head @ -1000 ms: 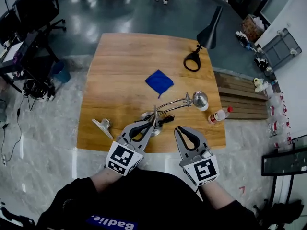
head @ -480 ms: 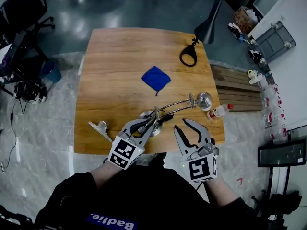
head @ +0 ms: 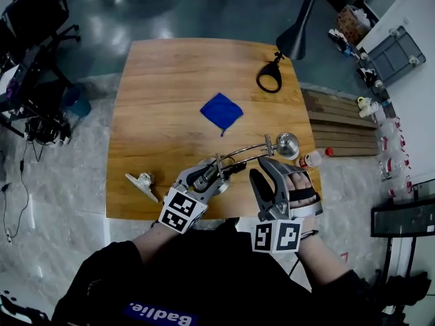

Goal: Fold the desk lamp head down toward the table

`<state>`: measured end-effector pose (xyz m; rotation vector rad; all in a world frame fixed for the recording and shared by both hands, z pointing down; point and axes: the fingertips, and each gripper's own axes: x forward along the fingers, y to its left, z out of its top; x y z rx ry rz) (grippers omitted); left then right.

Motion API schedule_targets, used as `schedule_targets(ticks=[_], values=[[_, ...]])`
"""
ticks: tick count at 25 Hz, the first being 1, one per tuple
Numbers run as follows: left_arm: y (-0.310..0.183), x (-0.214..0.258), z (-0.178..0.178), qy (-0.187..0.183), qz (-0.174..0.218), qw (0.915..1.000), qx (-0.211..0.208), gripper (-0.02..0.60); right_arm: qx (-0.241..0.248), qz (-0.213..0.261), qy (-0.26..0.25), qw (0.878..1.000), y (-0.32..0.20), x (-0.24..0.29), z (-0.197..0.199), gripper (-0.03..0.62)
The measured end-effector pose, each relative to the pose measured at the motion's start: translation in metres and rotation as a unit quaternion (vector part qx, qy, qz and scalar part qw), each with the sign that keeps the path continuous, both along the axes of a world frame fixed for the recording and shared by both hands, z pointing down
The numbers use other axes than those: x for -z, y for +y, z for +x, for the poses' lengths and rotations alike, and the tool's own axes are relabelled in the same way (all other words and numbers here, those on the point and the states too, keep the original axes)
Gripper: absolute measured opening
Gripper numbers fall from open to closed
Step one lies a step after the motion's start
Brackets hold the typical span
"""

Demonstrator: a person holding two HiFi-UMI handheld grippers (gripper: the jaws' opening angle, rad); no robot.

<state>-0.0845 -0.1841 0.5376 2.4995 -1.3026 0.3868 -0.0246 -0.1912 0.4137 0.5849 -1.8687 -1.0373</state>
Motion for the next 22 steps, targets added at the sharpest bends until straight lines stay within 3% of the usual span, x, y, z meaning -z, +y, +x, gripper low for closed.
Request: schedule_targets(ticks=[9,16,22], values=[[-0.016,-0.020,0.009,-0.022,-0.009,0.9995,-0.019,0.161,0.006,0.055,0.074,0.996,-0.011,-0.002,-0.005,0.155],[-0.027,-0.028,0.018,-0.033,-0.016,0.9986,-0.038,0.161,-0.014,0.095,0.170,0.981,-0.032,-0.022,0.008,0.155],[-0.035,-0.032,0.023,-0.042,-0.010,0.9982,-0.043,0.161,-0.032,0.103,0.182,0.977,-0.042,-0.033,0.012,0.155]])
